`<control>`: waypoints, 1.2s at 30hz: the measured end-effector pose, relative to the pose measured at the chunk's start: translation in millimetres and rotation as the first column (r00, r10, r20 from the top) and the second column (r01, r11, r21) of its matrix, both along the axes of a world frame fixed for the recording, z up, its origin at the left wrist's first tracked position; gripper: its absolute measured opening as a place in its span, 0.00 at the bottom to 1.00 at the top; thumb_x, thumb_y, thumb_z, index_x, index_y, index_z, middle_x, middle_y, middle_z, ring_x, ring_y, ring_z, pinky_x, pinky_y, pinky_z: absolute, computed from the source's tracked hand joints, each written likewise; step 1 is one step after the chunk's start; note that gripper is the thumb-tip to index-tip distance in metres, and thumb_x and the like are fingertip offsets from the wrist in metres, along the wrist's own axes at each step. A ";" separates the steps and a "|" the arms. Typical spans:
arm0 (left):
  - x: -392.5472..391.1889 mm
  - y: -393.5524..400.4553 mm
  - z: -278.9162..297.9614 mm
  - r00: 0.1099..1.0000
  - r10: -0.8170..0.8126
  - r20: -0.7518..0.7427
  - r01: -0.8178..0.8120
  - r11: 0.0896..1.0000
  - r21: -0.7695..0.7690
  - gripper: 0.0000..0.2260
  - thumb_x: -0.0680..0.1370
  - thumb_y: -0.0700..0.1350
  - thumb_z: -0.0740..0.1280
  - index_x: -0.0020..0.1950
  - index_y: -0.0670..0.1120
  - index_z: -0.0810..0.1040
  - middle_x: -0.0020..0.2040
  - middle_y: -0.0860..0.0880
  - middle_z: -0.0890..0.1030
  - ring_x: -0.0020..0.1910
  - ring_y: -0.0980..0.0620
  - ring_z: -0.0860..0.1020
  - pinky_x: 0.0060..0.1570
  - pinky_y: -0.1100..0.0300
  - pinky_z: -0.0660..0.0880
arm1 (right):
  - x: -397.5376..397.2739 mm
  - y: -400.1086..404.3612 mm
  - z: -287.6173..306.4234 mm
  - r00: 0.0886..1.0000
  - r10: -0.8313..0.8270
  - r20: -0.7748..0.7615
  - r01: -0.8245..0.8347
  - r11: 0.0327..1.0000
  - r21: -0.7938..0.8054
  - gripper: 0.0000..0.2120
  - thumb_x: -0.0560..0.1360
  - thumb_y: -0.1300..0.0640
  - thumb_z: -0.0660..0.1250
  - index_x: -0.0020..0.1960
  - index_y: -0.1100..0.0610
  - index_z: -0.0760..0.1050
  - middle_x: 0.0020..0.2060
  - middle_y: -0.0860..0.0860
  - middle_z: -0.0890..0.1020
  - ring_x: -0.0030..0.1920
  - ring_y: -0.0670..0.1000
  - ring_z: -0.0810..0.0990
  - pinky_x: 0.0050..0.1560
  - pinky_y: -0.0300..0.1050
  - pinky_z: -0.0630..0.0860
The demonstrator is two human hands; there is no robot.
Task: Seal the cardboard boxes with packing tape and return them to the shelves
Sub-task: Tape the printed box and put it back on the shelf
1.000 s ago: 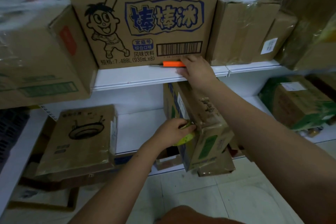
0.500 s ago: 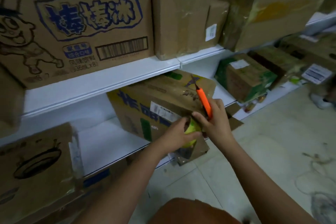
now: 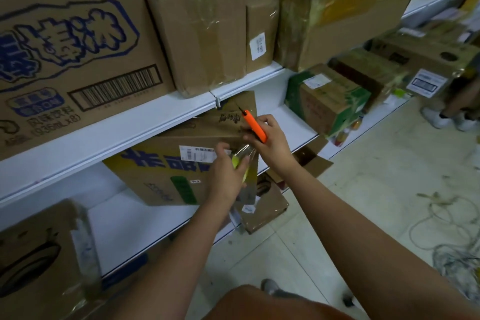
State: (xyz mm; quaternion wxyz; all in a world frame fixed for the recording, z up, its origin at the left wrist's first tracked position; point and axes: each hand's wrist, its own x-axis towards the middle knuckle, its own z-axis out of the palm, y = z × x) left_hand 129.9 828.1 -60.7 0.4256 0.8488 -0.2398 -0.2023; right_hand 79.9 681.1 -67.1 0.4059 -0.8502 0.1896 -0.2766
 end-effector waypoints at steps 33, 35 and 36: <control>42.6 35.6 -33.1 0.949 -0.042 -0.312 -0.005 0.989 -0.148 0.09 0.81 0.45 0.67 0.53 0.40 0.82 0.38 0.44 0.85 0.31 0.45 0.83 0.34 0.53 0.82 | -109.3 15.6 -39.8 0.874 -0.248 -0.417 0.192 0.966 -0.172 0.09 0.80 0.47 0.63 0.50 0.53 0.71 0.34 0.49 0.76 0.32 0.49 0.76 0.35 0.48 0.76; 43.7 31.5 -23.4 0.955 -0.052 -0.291 -0.008 0.979 -0.202 0.09 0.81 0.45 0.67 0.54 0.40 0.82 0.37 0.43 0.85 0.32 0.42 0.83 0.35 0.50 0.83 | -82.9 12.8 -18.1 0.919 -0.276 -0.283 0.255 0.961 -0.111 0.10 0.80 0.47 0.66 0.45 0.52 0.71 0.32 0.48 0.75 0.32 0.48 0.76 0.34 0.47 0.74; 44.0 31.0 -18.6 0.960 -0.055 -0.275 -0.007 0.975 -0.221 0.09 0.81 0.45 0.67 0.53 0.41 0.82 0.37 0.43 0.85 0.33 0.41 0.83 0.36 0.49 0.83 | -69.1 10.8 -8.1 0.932 -0.282 -0.229 0.261 0.958 -0.114 0.11 0.79 0.46 0.67 0.44 0.52 0.71 0.31 0.47 0.75 0.31 0.47 0.75 0.33 0.46 0.72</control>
